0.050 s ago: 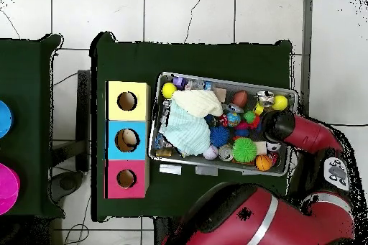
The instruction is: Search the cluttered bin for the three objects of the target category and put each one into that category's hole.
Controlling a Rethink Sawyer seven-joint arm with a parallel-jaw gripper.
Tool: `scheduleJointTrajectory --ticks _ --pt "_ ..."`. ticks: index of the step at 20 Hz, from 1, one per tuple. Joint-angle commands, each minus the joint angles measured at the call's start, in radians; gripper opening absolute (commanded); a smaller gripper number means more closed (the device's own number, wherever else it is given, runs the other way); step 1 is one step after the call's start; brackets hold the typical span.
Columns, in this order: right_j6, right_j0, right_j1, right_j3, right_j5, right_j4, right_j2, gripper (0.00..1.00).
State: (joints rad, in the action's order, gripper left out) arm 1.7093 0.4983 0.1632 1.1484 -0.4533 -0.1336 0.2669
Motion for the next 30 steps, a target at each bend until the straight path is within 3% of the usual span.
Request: scheduleJointTrajectory --ticks 1,3,8,14,17,21,23,30 --pt "0.309 0.052 -0.217 -0.200 0.414 0.026 0.091 0.00" --pt "0.335 0.036 -0.240 -0.214 0.454 0.061 0.137 0.00" --pt "0.316 0.033 -0.273 -0.232 0.539 0.141 0.170 0.00" --pt "0.257 0.062 -0.248 -0.218 0.498 0.137 0.094 0.00" --pt "0.174 0.092 -0.132 -0.114 0.393 0.089 -0.024 0.00" --pt "0.099 0.112 0.041 0.050 0.272 0.089 -0.135 0.00" --pt "0.062 0.115 0.116 0.095 0.212 0.092 -0.172 0.00" --pt "-0.055 0.146 0.250 0.120 -0.012 0.107 -0.290 0.00"
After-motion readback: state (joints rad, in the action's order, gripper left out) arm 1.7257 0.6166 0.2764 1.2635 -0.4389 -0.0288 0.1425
